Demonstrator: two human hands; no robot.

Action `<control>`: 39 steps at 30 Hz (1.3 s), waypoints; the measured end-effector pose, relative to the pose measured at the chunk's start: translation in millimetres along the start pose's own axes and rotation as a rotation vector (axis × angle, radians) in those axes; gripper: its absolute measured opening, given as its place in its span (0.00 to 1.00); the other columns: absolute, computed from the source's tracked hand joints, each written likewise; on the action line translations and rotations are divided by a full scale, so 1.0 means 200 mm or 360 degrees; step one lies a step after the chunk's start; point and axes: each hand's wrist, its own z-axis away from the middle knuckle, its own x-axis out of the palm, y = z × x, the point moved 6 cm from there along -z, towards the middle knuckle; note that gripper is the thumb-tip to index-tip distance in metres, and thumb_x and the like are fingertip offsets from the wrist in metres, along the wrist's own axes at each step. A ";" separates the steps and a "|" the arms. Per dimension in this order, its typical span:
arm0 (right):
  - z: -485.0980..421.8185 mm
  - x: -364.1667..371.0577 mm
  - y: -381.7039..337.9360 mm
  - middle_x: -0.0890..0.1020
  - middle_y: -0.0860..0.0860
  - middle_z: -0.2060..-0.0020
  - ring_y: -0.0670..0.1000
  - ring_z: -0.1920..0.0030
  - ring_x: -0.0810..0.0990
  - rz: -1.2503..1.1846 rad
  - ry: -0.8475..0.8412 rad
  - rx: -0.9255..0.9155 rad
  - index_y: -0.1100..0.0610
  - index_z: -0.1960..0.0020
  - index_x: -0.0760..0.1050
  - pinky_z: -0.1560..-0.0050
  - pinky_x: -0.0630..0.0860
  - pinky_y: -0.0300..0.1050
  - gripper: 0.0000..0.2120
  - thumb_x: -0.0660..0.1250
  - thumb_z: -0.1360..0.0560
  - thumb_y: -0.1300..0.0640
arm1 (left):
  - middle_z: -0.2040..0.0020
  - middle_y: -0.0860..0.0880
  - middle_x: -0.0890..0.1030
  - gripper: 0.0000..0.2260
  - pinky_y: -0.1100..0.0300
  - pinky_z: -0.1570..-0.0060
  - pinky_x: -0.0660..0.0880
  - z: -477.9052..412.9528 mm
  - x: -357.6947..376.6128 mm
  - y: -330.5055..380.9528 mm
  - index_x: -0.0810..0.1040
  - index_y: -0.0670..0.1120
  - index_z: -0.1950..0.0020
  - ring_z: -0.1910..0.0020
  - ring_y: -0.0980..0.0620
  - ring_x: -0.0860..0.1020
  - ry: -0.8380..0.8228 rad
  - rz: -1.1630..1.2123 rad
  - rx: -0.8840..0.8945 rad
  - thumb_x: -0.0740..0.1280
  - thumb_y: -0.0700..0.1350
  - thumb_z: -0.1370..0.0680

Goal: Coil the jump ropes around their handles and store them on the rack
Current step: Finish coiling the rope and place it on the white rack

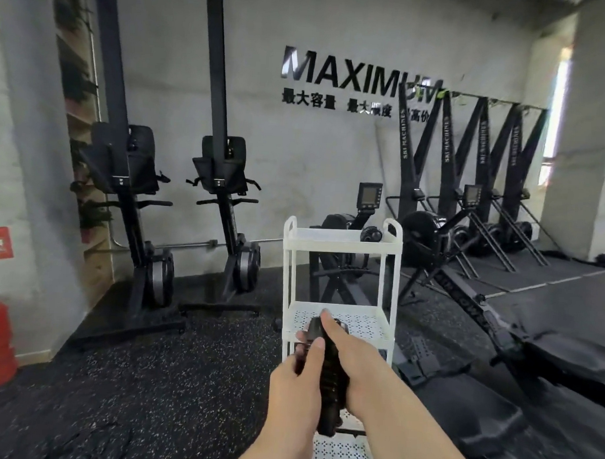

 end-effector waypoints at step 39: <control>-1.16 -0.08 -1.21 0.80 0.58 0.35 0.62 0.33 0.76 0.2489 0.0806 -0.1128 0.54 0.24 0.66 0.35 0.74 0.60 0.32 0.65 0.19 0.35 | 0.28 0.47 0.79 0.19 0.47 0.29 0.71 -1.34 0.66 0.73 0.72 0.50 0.24 0.31 0.42 0.76 -0.0278 -0.1956 0.1047 0.60 0.44 0.16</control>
